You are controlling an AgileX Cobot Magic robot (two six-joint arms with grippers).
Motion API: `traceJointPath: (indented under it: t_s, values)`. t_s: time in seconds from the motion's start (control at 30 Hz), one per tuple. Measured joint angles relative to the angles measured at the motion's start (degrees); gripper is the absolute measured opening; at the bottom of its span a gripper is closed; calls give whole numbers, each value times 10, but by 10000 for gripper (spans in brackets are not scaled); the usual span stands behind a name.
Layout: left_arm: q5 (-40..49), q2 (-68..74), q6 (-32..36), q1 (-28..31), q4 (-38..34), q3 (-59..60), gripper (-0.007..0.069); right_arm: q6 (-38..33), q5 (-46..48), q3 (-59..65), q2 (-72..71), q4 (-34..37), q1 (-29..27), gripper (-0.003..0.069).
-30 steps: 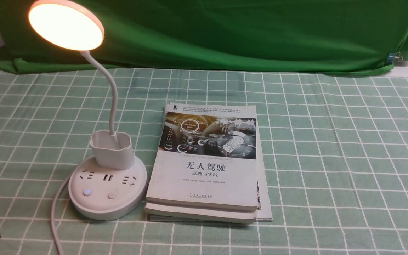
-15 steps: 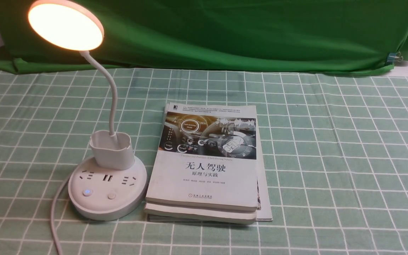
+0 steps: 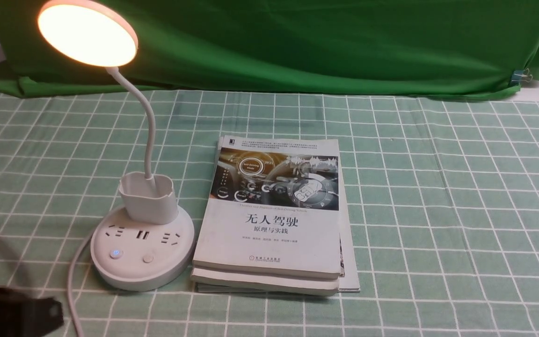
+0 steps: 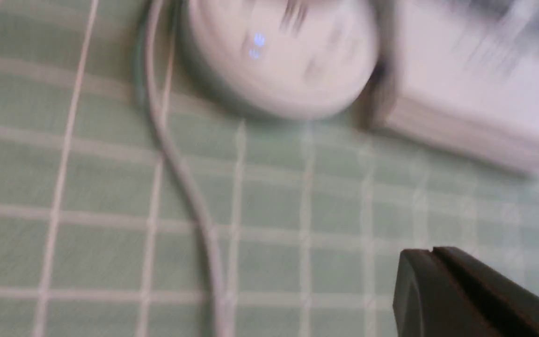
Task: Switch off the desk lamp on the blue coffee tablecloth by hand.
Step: 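Press the power button on the round power strip under the lamp with the left gripper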
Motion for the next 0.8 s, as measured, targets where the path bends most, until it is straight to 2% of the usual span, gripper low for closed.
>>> traceJointPath:
  t_s: [0.17, 0.3, 0.4, 0.5, 0.8]
  values:
    - [0, 183, 51, -5, 14, -75, -2, 0, 0, 0, 0, 0, 0, 242]
    - [-9, 270, 58, -50, 38, -119, -8, 0, 0, 0, 0, 0, 0, 242]
    - [-9, 325, 8, -115, 97, -165, -10, 0, 0, 0, 0, 0, 0, 242]
    - [-8, 361, -26, -141, 143, -200, -10, 0, 0, 0, 0, 0, 0, 242]
    - [7, 482, -27, -148, 166, -285, -10, 0, 0, 0, 0, 0, 0, 242]
